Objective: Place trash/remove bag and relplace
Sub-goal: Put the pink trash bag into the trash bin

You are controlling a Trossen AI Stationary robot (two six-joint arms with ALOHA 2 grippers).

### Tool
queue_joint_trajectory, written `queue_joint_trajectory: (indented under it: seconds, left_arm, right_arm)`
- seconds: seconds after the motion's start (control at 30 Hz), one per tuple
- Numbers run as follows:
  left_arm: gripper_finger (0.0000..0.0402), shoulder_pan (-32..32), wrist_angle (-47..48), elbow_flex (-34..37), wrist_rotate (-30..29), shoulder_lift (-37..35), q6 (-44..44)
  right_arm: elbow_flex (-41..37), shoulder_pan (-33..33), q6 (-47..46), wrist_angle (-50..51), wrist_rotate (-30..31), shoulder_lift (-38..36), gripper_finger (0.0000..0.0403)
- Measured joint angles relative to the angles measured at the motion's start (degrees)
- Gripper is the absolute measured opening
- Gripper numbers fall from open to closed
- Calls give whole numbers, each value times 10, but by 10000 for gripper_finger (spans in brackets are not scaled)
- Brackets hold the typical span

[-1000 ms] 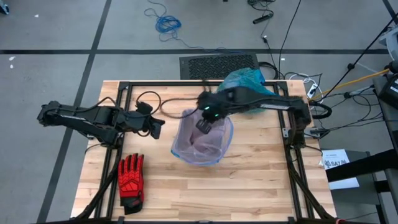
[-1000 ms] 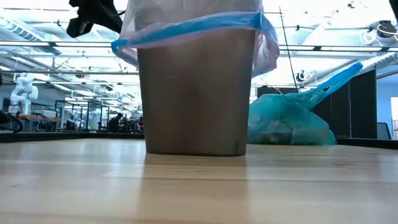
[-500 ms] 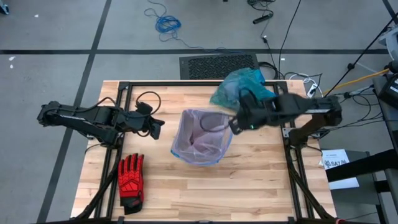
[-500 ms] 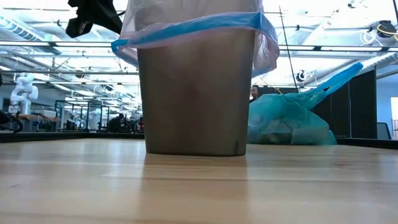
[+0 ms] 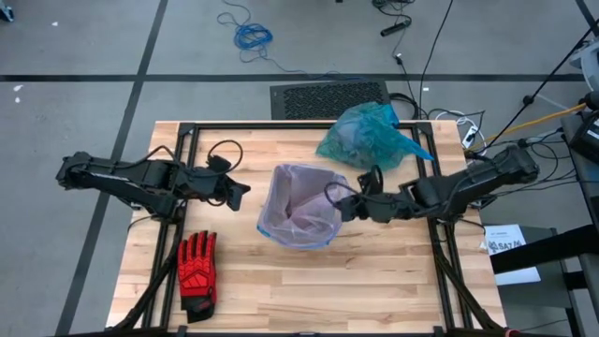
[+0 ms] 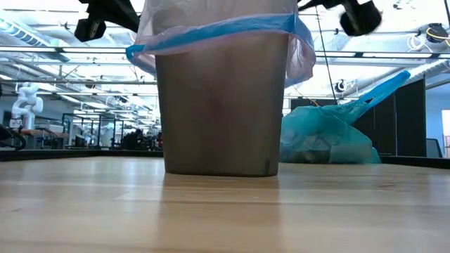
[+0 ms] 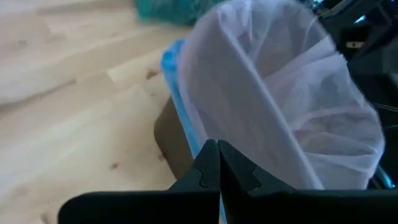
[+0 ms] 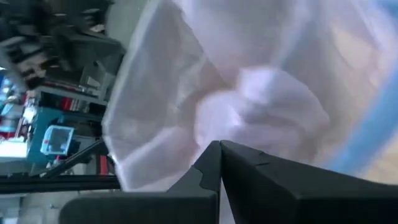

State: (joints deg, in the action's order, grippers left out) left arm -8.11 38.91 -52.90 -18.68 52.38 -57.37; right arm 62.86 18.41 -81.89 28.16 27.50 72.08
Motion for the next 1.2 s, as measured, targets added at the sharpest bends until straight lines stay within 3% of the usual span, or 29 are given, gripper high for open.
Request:
queue_joint_trajectory:
  seconds: [0.17,0.33,0.53,0.97,1.2]
  left_arm:
    - [0,-33,-3,13,-10,10,-39]
    - [0,-62,-74,61,-13,10,-81]
    - [0,-71,-152,101,-13,18,-84]
    - [0,-78,-227,187,-9,19,-129]
    - [0,-78,-252,223,-9,24,-144]
  right_arm:
    - [-24,35,-65,2,41,-1,0]
    - [-24,50,-81,1,53,0,0]
    - [-24,41,-100,15,43,30,0]
    - [-25,14,-131,55,8,113,0]
    - [-93,3,-155,20,-13,120,0]
